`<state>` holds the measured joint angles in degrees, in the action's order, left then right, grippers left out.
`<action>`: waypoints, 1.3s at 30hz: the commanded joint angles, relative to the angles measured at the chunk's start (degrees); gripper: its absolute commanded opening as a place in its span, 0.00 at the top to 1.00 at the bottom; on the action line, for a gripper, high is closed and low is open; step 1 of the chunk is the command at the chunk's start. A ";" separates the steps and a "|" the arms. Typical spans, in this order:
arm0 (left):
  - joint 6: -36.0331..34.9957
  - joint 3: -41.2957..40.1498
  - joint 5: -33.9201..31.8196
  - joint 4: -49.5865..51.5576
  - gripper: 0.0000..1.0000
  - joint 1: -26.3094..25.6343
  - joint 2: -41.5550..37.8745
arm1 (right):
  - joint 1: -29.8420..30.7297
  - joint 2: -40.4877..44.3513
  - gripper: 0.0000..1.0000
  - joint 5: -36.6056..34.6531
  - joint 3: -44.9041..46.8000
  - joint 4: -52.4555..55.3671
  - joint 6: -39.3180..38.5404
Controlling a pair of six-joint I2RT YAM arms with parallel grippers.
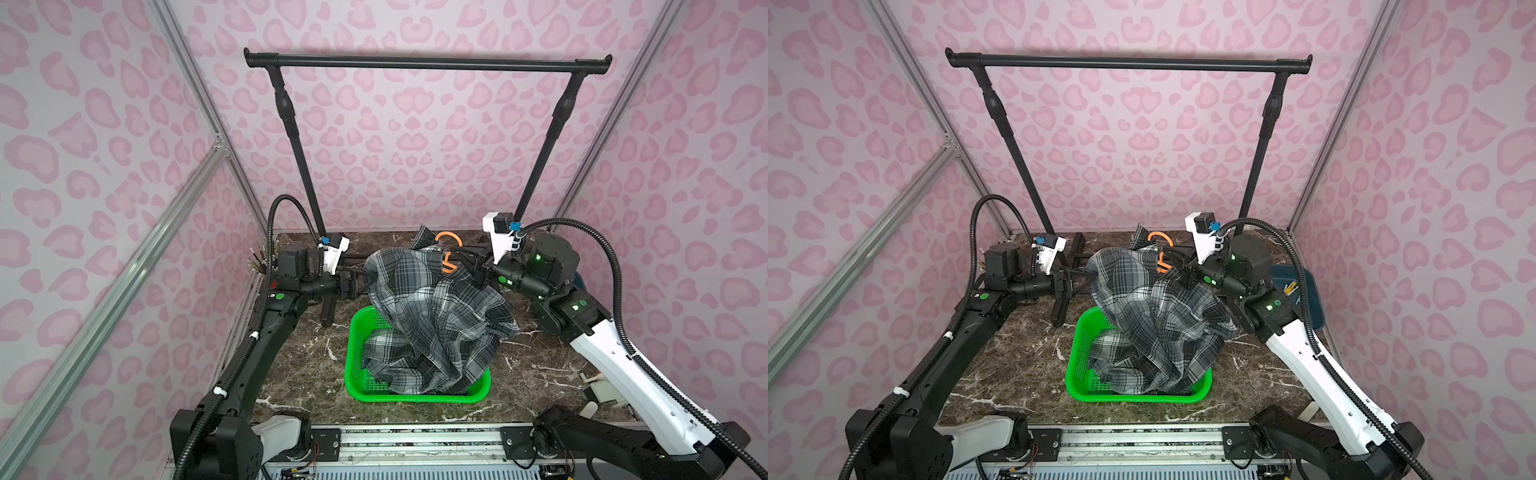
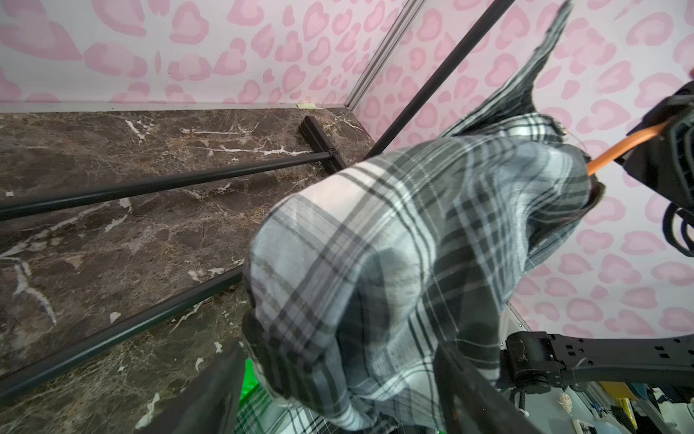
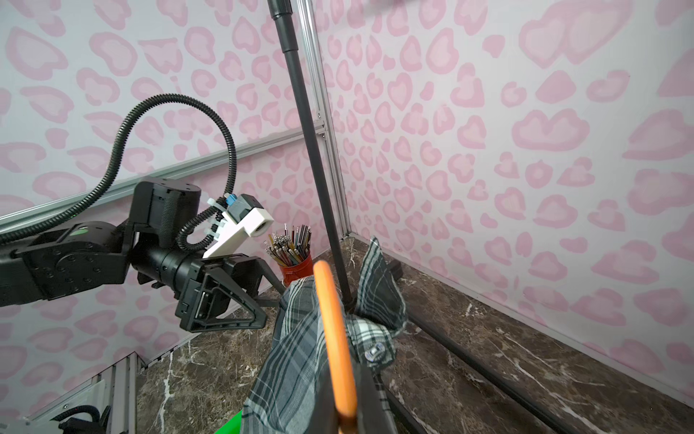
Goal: Remove the clothespins securing long-sleeve shirts to the hanger
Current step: Remove the long-sleeve shirt from the hanger.
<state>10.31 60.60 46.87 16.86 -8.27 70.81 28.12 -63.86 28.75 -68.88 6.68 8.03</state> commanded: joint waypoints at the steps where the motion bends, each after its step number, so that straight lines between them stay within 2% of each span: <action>1: -0.70 1.75 0.21 -0.43 0.21 -0.32 1.78 | 0.07 0.60 1.00 1.61 0.06 -4.52 1.36; 3: -0.72 2.22 -0.20 -0.43 0.27 -0.68 2.52 | -0.23 1.16 1.00 1.43 0.30 -4.66 1.46; 9: -1.71 2.33 -0.38 0.61 0.81 -1.72 2.85 | -2.05 1.85 1.00 0.75 0.33 -5.40 2.75; 10: -1.85 2.40 -0.42 0.70 0.95 -1.83 2.85 | -2.19 1.76 1.00 0.63 0.48 -5.60 2.99; 11: -1.94 2.60 -0.54 0.96 0.97 -1.90 2.84 | -2.30 1.72 1.00 0.40 0.58 -5.78 3.12; 14: -1.88 2.68 -2.01 1.43 0.97 -1.88 2.38 | -3.37 1.67 1.00 -1.06 0.51 -5.25 3.48; 18: 0.22 1.34 -9.75 1.07 0.97 -1.83 1.03 | -8.41 1.78 1.00 0.15 0.79 -5.80 5.84; 22: 5.28 -2.39 -15.55 -3.22 0.97 -1.13 -1.70 | -11.88 2.53 1.00 1.53 1.37 -6.20 6.34; 28: 9.48 -6.38 -18.99 -5.62 0.97 -0.01 -4.88 | -15.47 2.81 1.00 3.93 2.24 -6.86 8.02; 33: 10.95 -9.77 -18.22 -5.58 0.97 0.63 -5.70 | -19.43 3.98 1.00 5.89 3.74 -9.27 11.06; 39: 11.75 -11.62 -17.69 -5.04 0.97 0.65 -8.87 | -21.48 5.14 1.00 6.78 4.02 -9.67 11.90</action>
<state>21.04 49.65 31.24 11.84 -7.97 63.18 7.44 -59.24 37.76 -65.01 2.66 19.51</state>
